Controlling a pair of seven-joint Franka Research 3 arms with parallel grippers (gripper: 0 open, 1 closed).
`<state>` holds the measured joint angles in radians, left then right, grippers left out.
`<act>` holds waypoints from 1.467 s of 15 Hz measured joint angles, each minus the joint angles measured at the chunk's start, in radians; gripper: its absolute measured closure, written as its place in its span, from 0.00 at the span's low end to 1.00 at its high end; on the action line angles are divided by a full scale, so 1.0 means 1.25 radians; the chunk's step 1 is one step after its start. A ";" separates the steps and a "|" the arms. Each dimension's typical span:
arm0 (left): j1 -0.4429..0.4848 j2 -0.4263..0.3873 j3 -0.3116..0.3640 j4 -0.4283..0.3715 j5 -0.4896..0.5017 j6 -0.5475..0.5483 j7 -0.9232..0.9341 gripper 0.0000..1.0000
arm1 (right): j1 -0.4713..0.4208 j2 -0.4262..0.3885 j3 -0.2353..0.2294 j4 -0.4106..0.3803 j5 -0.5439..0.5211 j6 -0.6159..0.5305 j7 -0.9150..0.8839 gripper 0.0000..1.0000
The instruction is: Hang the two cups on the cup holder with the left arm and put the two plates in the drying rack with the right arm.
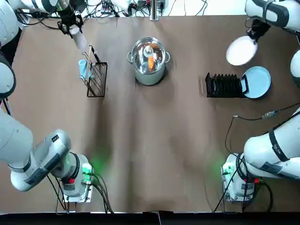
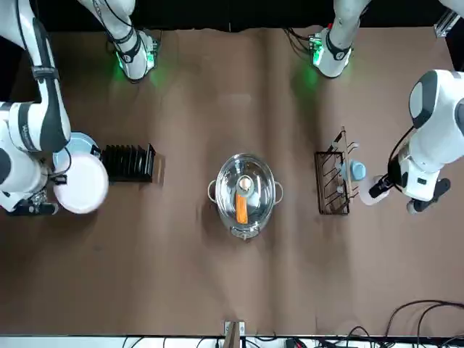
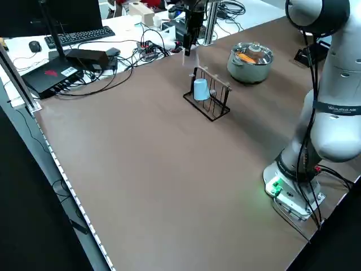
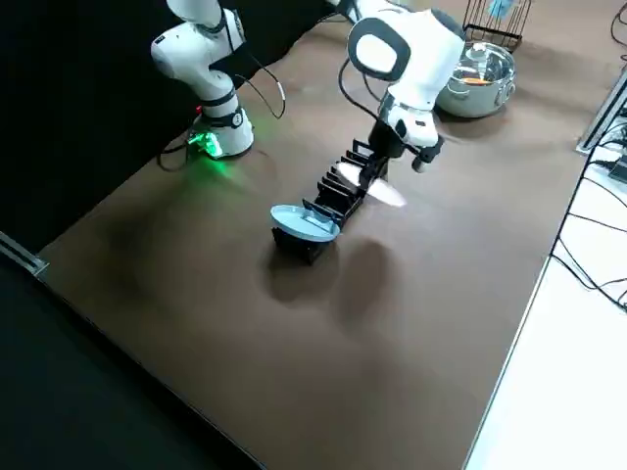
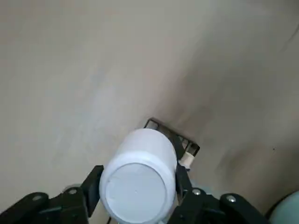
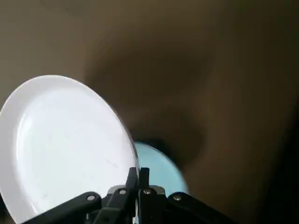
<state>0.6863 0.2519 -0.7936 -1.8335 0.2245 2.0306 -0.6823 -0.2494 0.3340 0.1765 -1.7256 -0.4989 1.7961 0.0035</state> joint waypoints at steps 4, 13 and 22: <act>0.000 0.016 0.003 -0.008 0.016 0.003 -0.002 0.33 | -0.001 0.000 -0.002 -0.025 -0.101 -0.015 -0.092 0.97; 0.001 0.056 0.004 -0.039 0.074 0.054 -0.008 0.33 | 0.053 -0.017 0.005 -0.133 -0.232 -0.034 -0.112 0.97; 0.001 0.083 0.004 -0.044 0.101 0.088 -0.009 0.31 | 0.113 -0.024 0.006 -0.214 -0.236 -0.072 -0.012 0.97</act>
<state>0.6875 0.3557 -0.7889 -1.8888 0.3512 2.1401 -0.6934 -0.1076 0.3046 0.1844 -1.9926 -0.7943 1.7064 -0.0113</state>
